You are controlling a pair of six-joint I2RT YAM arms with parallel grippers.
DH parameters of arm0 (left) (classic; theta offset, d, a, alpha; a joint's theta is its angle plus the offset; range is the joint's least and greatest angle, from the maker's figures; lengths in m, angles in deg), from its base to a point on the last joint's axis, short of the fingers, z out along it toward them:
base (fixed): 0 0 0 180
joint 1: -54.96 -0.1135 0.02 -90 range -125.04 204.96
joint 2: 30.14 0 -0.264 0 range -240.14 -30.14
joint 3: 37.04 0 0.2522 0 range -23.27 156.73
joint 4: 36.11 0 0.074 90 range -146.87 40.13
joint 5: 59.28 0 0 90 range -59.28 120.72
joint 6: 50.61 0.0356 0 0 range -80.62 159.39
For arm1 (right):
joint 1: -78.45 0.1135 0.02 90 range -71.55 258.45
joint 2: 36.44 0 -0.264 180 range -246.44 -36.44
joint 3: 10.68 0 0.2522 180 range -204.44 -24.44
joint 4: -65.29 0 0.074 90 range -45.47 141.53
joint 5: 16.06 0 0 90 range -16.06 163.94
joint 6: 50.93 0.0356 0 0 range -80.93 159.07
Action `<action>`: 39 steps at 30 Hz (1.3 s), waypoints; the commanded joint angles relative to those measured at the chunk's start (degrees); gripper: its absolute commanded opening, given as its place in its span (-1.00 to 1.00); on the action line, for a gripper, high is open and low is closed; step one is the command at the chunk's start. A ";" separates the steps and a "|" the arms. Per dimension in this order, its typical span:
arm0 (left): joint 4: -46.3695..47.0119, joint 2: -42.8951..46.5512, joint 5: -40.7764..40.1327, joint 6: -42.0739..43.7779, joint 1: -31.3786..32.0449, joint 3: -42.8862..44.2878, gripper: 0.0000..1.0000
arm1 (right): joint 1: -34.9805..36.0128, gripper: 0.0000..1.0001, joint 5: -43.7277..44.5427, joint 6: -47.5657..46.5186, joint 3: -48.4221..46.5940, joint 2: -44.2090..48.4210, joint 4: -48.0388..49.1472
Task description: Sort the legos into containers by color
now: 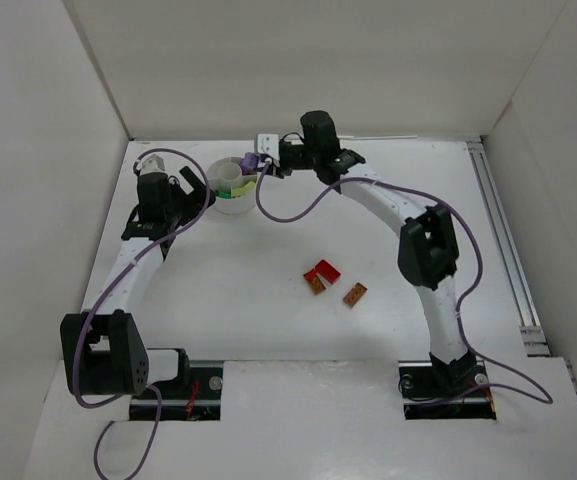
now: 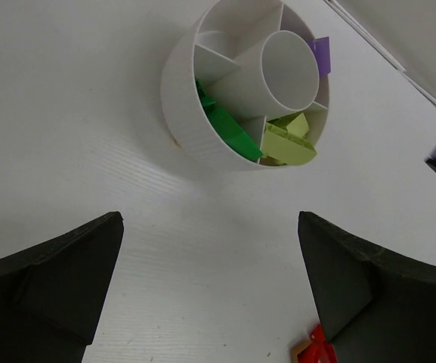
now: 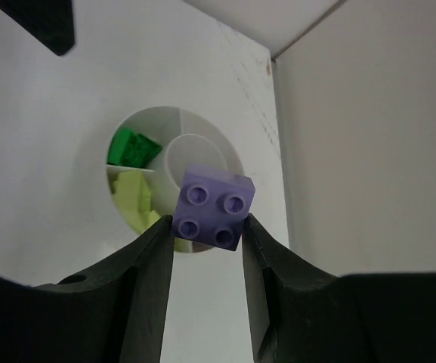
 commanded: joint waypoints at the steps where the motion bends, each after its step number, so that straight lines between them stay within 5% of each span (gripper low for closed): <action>1: 4.64 1.14 2.02 2.43 -0.23 -0.85 1.00 | -2.73 -0.45 -16.46 -5.18 -11.59 -8.25 0.70; 8: 7.19 1.14 3.42 2.43 -2.60 -2.00 1.00 | -0.97 -0.45 -6.10 -0.08 -27.36 -21.03 2.27; 19: 8.42 0.61 5.10 2.96 -3.13 -2.53 1.00 | -0.44 -0.33 -2.04 4.13 -26.05 -24.02 10.37; 28: 8.42 -0.44 6.77 3.49 -3.13 -3.06 1.00 | 0.79 -0.23 11.92 6.07 -28.59 -25.78 11.42; 39: 8.42 -0.97 7.30 4.01 -3.13 -2.54 1.00 | 1.93 0.04 13.34 5.55 -28.60 -25.78 11.42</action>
